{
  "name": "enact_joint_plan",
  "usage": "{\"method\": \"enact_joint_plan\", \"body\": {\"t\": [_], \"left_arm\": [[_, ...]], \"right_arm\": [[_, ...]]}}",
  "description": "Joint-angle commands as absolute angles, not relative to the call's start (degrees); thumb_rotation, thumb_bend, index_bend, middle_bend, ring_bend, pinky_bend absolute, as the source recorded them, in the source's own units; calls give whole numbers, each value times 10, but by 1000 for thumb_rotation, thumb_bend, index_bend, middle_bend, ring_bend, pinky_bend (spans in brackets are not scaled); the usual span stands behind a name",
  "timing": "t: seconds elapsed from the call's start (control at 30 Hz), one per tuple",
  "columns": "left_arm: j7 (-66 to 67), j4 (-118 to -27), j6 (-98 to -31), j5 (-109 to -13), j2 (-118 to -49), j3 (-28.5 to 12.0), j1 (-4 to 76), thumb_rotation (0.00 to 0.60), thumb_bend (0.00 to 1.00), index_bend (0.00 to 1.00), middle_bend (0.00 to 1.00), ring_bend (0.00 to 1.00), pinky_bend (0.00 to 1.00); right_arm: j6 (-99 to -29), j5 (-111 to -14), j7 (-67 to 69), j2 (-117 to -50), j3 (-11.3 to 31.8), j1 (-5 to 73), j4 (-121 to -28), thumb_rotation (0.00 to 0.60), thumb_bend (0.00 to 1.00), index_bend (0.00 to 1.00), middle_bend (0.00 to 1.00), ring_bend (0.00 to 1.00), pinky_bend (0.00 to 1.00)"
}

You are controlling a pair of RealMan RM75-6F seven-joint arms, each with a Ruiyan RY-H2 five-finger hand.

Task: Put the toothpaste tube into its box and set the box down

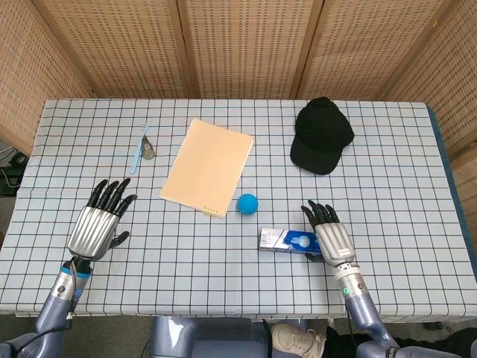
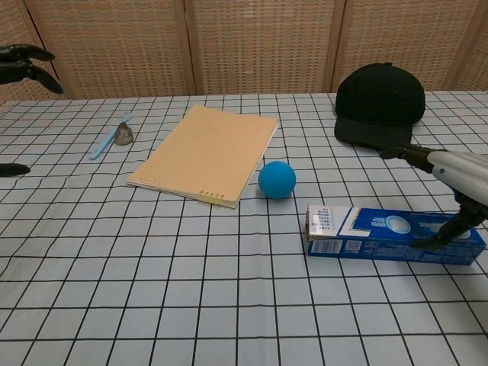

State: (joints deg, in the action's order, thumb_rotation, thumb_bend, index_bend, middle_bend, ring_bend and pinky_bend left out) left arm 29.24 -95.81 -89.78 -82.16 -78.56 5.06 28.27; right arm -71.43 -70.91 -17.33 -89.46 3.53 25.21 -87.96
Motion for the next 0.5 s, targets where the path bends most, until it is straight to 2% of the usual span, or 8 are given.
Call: {"method": "enact_joint_plan", "body": {"t": [0.03, 0.27, 0.5], "left_arm": [[291, -983, -902, -825, -773, 63, 259, 600, 63, 214, 47, 89, 46], [276, -1001, -916, -837, -765, 101, 196, 600, 56, 161, 5, 44, 5], [245, -967, -935, -862, -776, 117, 145, 600, 48, 143, 0, 10, 0]], "right_arm": [[-744, -744, -189, -868, 16, 233, -897, 600, 142, 72, 0, 0, 0], [-833, -838, -209, -818, -37, 180, -879, 600, 142, 72, 0, 0, 0], [-888, -884, -154, -795, -58, 133, -832, 600, 141, 72, 0, 0, 0]]}}
